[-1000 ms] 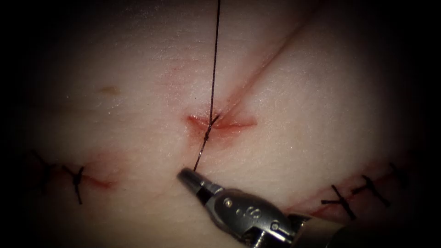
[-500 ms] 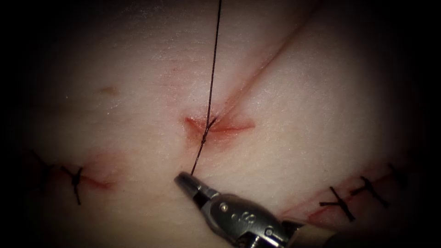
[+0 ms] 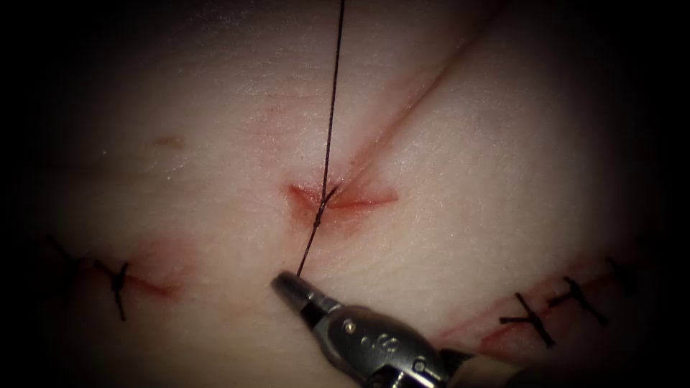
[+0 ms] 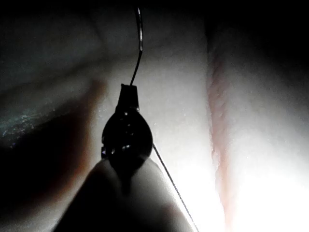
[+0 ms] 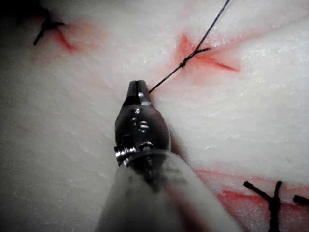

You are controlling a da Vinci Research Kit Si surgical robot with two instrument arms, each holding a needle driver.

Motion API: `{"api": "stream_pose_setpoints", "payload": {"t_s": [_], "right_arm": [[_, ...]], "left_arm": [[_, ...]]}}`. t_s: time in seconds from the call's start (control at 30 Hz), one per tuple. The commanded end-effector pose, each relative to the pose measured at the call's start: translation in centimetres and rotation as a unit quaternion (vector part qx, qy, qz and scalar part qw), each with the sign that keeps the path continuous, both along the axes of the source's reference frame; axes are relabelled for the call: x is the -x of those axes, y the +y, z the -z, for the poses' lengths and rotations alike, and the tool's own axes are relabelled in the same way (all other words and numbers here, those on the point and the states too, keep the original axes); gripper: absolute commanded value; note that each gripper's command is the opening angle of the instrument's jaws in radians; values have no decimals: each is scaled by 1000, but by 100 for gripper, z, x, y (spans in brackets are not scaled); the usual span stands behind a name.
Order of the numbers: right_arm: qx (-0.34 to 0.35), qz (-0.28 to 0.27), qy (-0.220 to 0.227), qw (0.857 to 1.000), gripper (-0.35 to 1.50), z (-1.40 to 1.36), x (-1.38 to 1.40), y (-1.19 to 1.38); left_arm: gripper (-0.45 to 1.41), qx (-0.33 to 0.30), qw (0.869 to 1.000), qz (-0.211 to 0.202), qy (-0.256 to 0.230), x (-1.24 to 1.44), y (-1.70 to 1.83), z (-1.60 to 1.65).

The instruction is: Wound Closure

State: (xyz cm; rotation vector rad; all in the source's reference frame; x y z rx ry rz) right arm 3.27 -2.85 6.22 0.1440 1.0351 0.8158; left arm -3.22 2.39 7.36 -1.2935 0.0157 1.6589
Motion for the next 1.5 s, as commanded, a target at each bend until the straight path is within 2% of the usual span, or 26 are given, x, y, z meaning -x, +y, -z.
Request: {"api": "stream_pose_setpoints", "payload": {"t_s": [0.03,0.07,0.1,0.27,0.33,0.53,0.67,0.93,0.97,1.13,1.37,1.5], "right_arm": [[0,-1,10,1000,-23,-3,-6,0],[0,-3,17,1000,42,-1,-5,6],[0,-5,20,1000,78,0,-5,9],[-5,5,43,999,126,9,-3,23],[-3,8,55,998,135,12,-2,25],[0,20,83,996,140,23,1,27],[10,29,92,995,141,32,7,28],[34,55,98,993,141,48,50,42],[35,57,100,993,141,50,56,45],[45,74,108,990,121,60,94,70],[53,90,116,988,119,65,129,115],[62,112,110,986,111,65,141,144]], "left_arm": [[-45,6,1000,-9,-8,7,-6,-2],[-45,6,1000,-13,-15,7,-12,1],[-45,6,999,-21,-24,6,-20,6],[-45,-10,996,-66,-66,0,-62,25],[-45,-25,992,-85,-89,-5,-81,31],[-45,-44,974,-148,-164,-28,-130,44],[-45,-36,963,-182,-196,-44,-154,48],[-45,-13,928,-265,-262,-76,-199,48],[-45,-14,919,-289,-270,-79,-206,47],[-45,-26,889,-358,-285,-86,-233,42],[-45,-41,860,-409,-304,-91,-261,37],[-45,-50,835,-452,-310,-100,-274,37]]}}
